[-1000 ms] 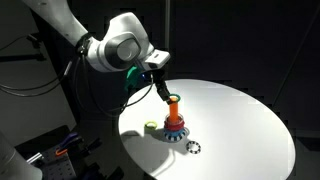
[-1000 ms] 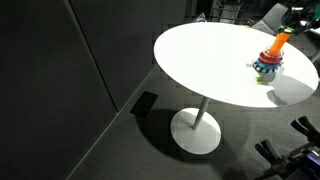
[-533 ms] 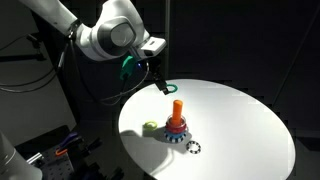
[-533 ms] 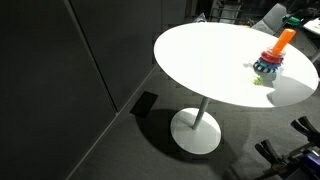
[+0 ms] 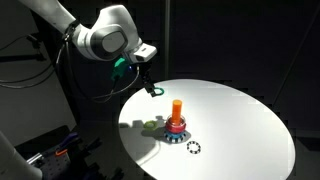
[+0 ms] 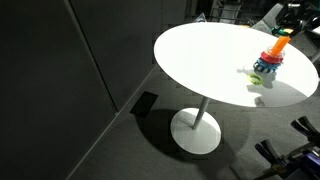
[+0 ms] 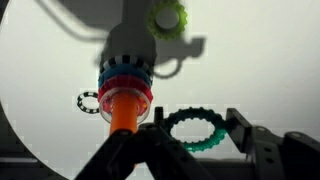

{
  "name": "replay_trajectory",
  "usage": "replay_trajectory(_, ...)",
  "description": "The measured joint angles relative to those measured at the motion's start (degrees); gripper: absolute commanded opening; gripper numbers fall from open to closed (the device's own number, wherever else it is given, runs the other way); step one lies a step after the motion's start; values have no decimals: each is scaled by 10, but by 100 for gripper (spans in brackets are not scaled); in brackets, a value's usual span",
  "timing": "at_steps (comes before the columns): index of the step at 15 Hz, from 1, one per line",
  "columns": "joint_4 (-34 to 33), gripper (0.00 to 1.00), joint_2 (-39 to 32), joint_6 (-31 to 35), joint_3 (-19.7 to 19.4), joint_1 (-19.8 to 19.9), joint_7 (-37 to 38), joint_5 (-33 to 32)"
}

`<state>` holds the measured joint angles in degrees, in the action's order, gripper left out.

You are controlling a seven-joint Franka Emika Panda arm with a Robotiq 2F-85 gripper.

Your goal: Remove the yellow, green and clear rings from the orange stand and put them on the table

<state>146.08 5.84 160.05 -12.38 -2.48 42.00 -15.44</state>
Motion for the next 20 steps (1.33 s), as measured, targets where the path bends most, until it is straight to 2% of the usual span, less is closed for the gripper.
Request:
replay_trajectory(3, 1, 39, -14, -8, 39, 30, -5, 8)
replay_trajectory(6, 2, 39, -29, -18, 54, 48, -5, 8)
replay_trajectory(18, 1, 39, -101, -27, 52, 58, -3, -14)
replay_trajectory(19, 0, 54, -106, -27, 49, 58, -2, -21)
replay_trajectory(20, 0, 88, -109, -27, 46, 58, 0, -27)
